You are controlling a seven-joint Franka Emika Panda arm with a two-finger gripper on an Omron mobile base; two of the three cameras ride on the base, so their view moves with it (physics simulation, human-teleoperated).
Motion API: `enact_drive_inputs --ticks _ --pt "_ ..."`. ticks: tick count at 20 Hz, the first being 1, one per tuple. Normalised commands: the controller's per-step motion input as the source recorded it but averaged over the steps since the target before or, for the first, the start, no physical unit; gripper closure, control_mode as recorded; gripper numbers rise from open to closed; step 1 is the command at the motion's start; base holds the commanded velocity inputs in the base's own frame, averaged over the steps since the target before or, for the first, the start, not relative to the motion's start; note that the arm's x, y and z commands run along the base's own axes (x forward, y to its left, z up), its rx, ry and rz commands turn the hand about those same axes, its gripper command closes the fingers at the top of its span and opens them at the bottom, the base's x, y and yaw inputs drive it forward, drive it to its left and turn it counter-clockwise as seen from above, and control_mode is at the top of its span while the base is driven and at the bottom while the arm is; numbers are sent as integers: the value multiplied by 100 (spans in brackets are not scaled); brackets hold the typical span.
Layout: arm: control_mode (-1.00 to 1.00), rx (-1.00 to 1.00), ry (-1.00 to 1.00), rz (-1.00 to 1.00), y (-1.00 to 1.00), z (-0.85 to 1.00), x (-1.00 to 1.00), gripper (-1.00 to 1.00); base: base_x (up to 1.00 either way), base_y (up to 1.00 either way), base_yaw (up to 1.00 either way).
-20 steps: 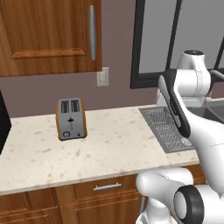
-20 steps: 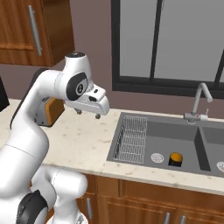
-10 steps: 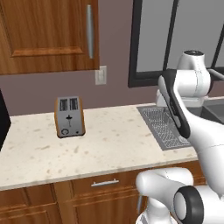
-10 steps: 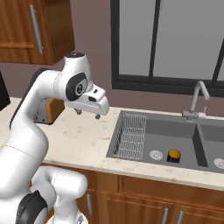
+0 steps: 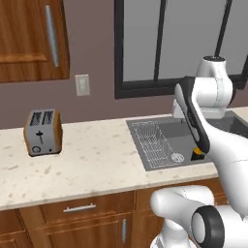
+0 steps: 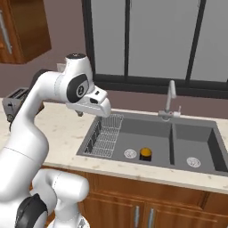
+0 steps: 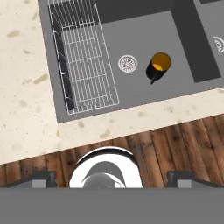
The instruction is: Move any existing items from the left basin to the right basin for drying. Then move the glass cup from the counter to the left basin of the sink for washing.
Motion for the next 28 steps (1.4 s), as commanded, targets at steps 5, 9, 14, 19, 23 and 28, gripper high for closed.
enact_drive_inputs --ticks 5,9,14,19,23,28 --pt "100 0 0 0 0 0 0 -100 -5 -62 0" --pt "100 0 0 0 0 0 0 -100 0 -57 0" --pt "100 0 0 0 0 0 0 -100 0 -53 0" --pt "100 0 0 0 0 0 0 -100 0 -53 0" --pt "100 0 0 0 0 0 0 -100 0 -45 0" --pt "100 0 0 0 0 0 0 -100 0 -48 4"
